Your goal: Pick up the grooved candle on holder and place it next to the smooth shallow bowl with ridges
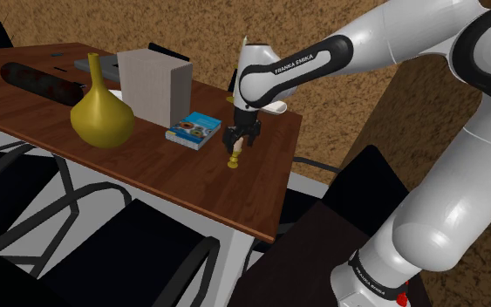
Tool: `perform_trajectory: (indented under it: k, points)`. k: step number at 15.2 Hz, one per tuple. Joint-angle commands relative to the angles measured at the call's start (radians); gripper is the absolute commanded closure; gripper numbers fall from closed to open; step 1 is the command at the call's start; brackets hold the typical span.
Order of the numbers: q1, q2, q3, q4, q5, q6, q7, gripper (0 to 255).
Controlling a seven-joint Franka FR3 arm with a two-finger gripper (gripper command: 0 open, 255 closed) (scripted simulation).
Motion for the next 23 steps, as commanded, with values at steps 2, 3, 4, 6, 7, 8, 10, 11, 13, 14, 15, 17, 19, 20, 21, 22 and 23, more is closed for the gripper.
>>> perform_trajectory:
  k: [2,3,4,6,7,8,10,11,13,14,15,17,19,20,21,22,23]
  points:
    - [0.0,0.001,0.0,-0.002,0.0,0.003,0.0,0]
    - [0.0,0.001,0.0,-0.002,0.0,0.003,0.0,0]
    - [0.0,0.001,0.0,-0.002,0.0,0.003,0.0,0]
    - [0.0,0.001,0.0,-0.002,0.0,0.003,0.0,255]
    - [0.0,0.001,0.0,-0.002,0.0,0.003,0.0,255]
    - [0.0,0.001,0.0,-0.002,0.0,0.003,0.0,255]
    - [0.0,0.001,0.0,-0.002,0.0,0.003,0.0,255]
    - [0.0,0.001,0.0,-0.002,0.0,0.003,0.0,255]
    - [0.0,0.001,0.0,-0.002,0.0,0.003,0.0,255]
    - [0.0,0.001,0.0,-0.002,0.0,0.003,0.0,255]
    - [0.0,0.001,0.0,-0.002,0.0,0.003,0.0,255]
    - [0.0,-0.014,0.0,0.009,0.002,-0.023,-0.002,255]
    - [0.0,-0.028,0.0,0.022,0.005,-0.049,-0.004,255]
    - [0.0,-0.034,0.0,0.028,0.006,-0.062,-0.005,255]
    - [0.0,-0.041,0.0,0.035,0.007,-0.075,-0.006,255]
    - [0.0,-0.047,0.0,0.041,0.008,-0.088,-0.007,255]
    - [-0.001,-0.053,0.0,0.048,0.009,-0.101,-0.008,255]
